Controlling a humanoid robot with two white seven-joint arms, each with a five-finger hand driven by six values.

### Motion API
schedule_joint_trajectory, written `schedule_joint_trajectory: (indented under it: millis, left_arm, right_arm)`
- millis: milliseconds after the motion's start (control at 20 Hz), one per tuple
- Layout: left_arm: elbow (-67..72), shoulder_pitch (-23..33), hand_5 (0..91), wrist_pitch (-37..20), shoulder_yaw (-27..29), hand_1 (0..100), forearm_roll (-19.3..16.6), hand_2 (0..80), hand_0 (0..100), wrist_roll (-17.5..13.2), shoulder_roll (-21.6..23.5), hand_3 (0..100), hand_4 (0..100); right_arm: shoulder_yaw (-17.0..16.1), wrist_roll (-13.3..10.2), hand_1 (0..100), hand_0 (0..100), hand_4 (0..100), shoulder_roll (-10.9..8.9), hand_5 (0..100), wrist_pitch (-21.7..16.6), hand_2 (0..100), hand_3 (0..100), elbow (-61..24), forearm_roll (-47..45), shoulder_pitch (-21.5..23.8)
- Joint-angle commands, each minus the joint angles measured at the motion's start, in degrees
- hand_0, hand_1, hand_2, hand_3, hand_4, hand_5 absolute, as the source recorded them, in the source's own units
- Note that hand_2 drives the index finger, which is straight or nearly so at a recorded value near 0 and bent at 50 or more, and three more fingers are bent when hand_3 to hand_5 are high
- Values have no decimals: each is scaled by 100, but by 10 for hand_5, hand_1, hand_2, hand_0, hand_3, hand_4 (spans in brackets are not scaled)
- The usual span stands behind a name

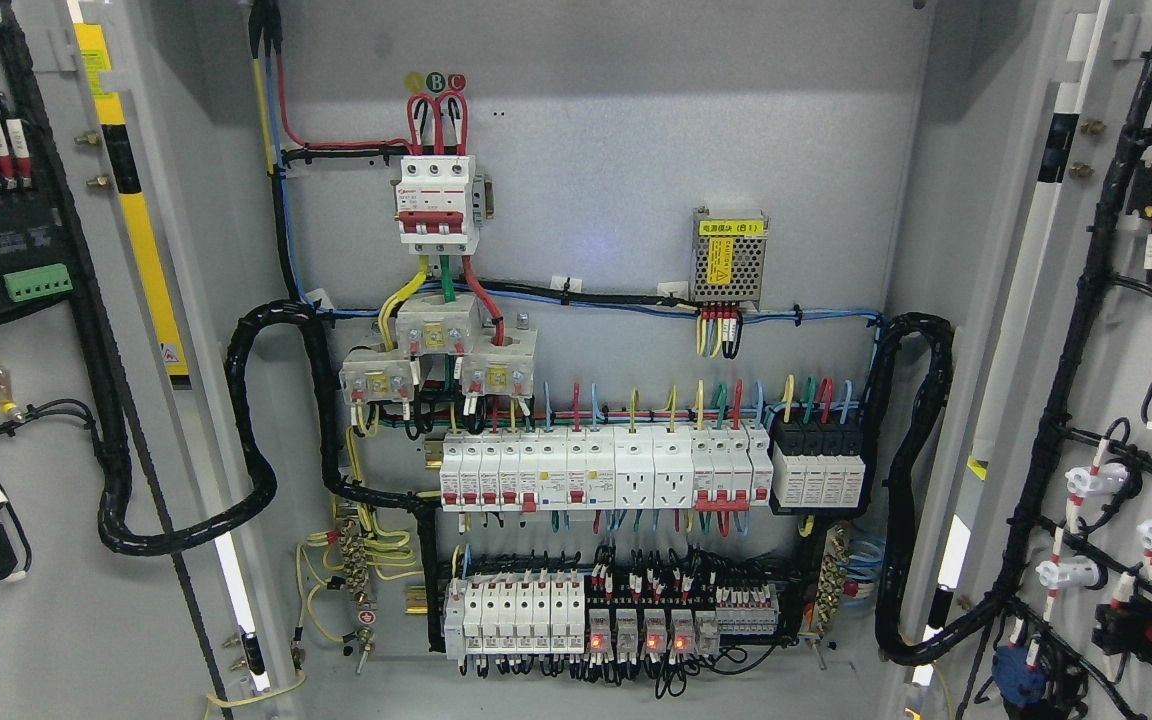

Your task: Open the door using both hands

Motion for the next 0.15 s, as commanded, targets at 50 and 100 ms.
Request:
schedule_joint_trajectory:
  millis: [50,100]
  left_arm:
    - [314,-9,0,8,-139,556,-57,0,120,1,5,0,0]
    - [314,-9,0,8,-139,556,-57,0,120,1,-4,0,0]
  right_arm:
    - [-210,-60,500,0,0,56,0,5,40,0,309,171,-53]
    - [-324,-60,500,0,0,56,0,5,40,0,309,171,-53]
